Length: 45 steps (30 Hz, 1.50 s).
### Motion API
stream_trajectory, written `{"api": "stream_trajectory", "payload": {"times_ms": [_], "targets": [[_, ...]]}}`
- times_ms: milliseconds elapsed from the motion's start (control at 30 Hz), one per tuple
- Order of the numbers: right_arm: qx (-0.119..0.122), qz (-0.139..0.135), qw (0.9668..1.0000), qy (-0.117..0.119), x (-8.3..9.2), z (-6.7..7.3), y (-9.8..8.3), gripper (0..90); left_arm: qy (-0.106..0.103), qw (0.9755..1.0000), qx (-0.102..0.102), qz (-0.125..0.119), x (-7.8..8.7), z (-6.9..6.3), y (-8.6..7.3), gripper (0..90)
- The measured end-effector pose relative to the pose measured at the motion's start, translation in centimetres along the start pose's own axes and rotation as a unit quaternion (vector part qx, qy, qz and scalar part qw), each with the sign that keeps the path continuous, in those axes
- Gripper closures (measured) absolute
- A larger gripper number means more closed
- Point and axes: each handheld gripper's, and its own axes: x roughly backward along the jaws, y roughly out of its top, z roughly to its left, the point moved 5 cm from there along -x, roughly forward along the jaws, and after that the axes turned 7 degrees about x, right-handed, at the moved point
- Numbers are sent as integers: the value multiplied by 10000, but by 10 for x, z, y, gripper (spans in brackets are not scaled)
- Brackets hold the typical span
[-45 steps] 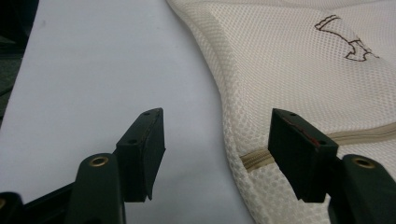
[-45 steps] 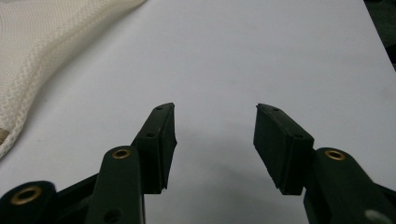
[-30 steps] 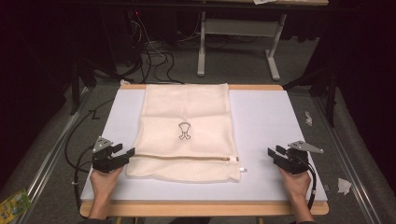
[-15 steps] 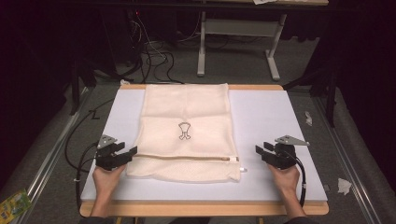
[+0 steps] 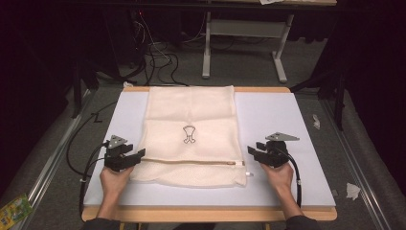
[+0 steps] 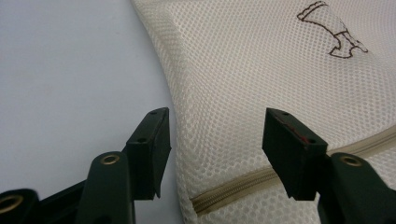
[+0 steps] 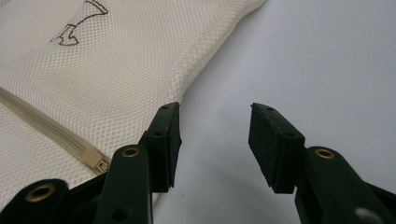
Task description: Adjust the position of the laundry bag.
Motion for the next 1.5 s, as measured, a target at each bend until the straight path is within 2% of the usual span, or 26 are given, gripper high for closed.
{"api": "stream_trajectory", "payload": {"times_ms": [133,300,333,533,767,933,1033,1067,1100,1133,1233,1367,1500], "targets": [[-62,88,9999,56,-9,3,6,535,31,10000,26,67,-5,-2,3,426],[-83,234,9996,120,-19,10,11,521,166,9997,43,146,-9,0,6,431],[-80,266,9995,142,-24,13,13,517,247,9996,90,140,-11,1,7,432],[-86,411,9990,157,-36,19,16,504,271,9992,215,202,-18,4,7,448],[-142,630,9978,147,-47,22,17,510,318,9988,226,294,-24,4,6,489],[-188,730,9970,159,-53,23,16,582,274,9988,234,342,-27,4,5,552],[-123,799,9966,129,-55,24,16,652,291,9985,237,389,-28,4,4,597],[-68,837,9964,154,-56,26,16,701,311,9984,219,415,-28,4,4,629],[-68,837,9964,154,-56,26,16,701,311,9984,219,415,-28,4,4,649],[-60,857,9962,173,-57,27,16,726,321,9983,218,427,-29,4,3,649],[30,844,9962,193,-57,29,17,806,314,9982,195,468,-29,5,3,724],[40,853,9961,238,-57,29,18,841,284,9983,190,473,-28,6,4,826],[82,824,9963,231,-57,29,19,855,190,9985,269,445,-28,7,5,863]]}}
